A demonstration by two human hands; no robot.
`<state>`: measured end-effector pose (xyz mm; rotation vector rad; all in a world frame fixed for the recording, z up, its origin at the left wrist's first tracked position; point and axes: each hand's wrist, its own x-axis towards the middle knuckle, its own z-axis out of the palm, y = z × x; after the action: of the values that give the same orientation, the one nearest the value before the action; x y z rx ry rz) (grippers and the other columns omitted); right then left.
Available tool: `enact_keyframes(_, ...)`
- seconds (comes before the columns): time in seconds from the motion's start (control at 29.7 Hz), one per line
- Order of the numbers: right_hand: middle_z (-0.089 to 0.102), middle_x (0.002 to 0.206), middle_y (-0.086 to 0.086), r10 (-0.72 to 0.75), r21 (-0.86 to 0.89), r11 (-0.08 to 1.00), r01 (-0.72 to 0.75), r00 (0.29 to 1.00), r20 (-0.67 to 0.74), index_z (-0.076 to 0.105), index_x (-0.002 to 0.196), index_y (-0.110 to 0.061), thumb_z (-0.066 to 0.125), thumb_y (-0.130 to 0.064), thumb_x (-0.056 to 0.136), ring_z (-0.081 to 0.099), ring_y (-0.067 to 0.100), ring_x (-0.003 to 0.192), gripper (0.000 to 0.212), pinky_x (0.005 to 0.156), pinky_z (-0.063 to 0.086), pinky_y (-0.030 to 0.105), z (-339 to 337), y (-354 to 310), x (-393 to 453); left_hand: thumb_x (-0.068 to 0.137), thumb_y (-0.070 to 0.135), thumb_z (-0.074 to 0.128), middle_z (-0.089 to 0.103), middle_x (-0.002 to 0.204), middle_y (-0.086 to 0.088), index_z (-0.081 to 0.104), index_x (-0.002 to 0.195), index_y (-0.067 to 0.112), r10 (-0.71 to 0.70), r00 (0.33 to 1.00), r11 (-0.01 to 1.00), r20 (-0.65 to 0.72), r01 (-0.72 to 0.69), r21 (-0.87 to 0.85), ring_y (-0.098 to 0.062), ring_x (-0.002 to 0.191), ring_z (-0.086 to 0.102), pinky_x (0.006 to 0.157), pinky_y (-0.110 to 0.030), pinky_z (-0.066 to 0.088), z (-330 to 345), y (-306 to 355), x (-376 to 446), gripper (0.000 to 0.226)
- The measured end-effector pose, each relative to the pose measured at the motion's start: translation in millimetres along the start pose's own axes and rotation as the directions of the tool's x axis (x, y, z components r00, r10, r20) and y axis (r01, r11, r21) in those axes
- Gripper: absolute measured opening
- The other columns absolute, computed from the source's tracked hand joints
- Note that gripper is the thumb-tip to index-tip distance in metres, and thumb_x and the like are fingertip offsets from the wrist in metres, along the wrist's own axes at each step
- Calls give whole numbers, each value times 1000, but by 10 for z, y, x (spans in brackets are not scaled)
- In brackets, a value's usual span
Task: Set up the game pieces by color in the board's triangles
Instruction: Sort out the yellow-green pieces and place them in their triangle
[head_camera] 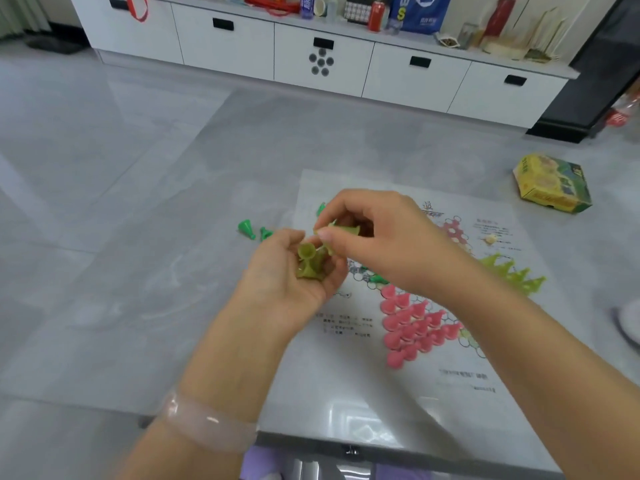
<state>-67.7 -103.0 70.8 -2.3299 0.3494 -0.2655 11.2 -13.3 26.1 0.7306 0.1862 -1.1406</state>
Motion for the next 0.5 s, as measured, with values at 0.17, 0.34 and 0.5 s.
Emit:
enact_keyframes(0.17,63,68,-5,120,161,982,-95,981,-151,55,92,-24,63,-19,84,57,2,57,13,56,47,17,-128,158,-197,90,11,40,54,58,-8,55,77,1,-104,995,995,-9,104,4,-12,46,48,40,-14,44,177,-208,8,22)
enact_keyframes(0.34,69,68,-6,352,452,881,-140,832,-429,59,79,-14,66,-18,82,67,9,69,9,72,54,26,-418,491,-490,87,7,50,44,54,-1,51,75,9,-54,997,972,-49,64,226,-7,37,36,33,-12,24,321,-359,25,12)
enact_keyframes(0.5,55,73,3,424,366,902,-228,622,-658,63,71,-28,65,-24,82,46,7,63,13,56,40,11,-625,887,-790,88,10,51,46,57,0,55,79,9,-48,999,919,21,36,393,-8,42,38,34,-14,28,465,-510,5,10)
